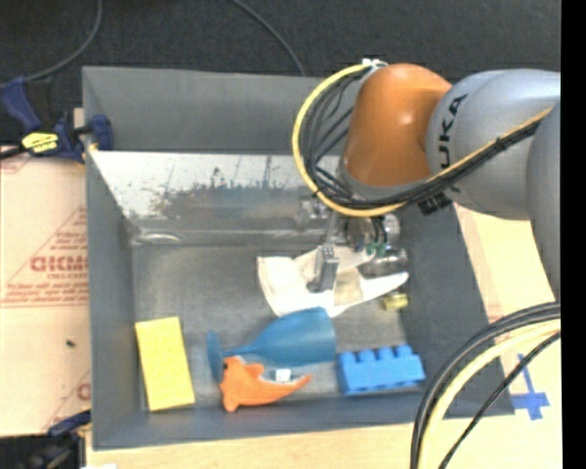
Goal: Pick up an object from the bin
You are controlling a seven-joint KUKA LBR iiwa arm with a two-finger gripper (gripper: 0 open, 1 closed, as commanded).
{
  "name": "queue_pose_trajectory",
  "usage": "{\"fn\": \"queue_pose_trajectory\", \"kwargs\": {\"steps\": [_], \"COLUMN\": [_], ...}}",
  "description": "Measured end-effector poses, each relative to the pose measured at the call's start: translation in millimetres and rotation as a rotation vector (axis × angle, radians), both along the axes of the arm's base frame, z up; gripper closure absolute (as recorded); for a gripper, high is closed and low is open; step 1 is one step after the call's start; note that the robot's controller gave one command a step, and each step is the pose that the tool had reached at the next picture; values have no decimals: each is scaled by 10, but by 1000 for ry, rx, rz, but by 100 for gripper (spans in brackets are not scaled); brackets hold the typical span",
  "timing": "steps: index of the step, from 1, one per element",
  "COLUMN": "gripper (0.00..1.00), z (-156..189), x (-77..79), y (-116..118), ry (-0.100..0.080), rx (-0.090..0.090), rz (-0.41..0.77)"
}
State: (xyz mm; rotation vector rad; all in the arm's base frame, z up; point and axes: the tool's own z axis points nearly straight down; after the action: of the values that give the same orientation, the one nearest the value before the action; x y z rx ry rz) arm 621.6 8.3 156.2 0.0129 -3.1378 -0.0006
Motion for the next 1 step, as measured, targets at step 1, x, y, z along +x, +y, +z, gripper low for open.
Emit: {"fn": "queue_pose_trajectory", "kwargs": {"steps": [1], "gripper": [0], "z": [29], "x": [5], "y": [0], "ry": [-4], "rx": [0], "rz": [0]}}
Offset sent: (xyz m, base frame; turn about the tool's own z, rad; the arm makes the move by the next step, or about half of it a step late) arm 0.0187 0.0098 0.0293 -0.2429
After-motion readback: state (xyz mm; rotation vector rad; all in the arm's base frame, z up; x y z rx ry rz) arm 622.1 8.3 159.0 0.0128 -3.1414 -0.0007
